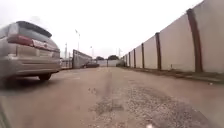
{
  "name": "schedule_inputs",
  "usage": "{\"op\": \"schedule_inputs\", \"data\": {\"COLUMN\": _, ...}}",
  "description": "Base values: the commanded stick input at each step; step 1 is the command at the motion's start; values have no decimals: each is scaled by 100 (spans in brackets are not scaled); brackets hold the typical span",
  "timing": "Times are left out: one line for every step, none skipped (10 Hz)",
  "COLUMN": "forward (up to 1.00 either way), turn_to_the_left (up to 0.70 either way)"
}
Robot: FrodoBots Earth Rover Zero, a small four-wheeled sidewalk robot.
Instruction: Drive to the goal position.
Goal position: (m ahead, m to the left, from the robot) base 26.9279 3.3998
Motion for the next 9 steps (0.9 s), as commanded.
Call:
{"op": "schedule_inputs", "data": {"forward": 70, "turn_to_the_left": 0}}
{"op": "schedule_inputs", "data": {"forward": 70, "turn_to_the_left": 0}}
{"op": "schedule_inputs", "data": {"forward": 70, "turn_to_the_left": 0}}
{"op": "schedule_inputs", "data": {"forward": 70, "turn_to_the_left": 0}}
{"op": "schedule_inputs", "data": {"forward": 70, "turn_to_the_left": 0}}
{"op": "schedule_inputs", "data": {"forward": 70, "turn_to_the_left": 0}}
{"op": "schedule_inputs", "data": {"forward": 70, "turn_to_the_left": 0}}
{"op": "schedule_inputs", "data": {"forward": 70, "turn_to_the_left": 0}}
{"op": "schedule_inputs", "data": {"forward": 70, "turn_to_the_left": 0}}
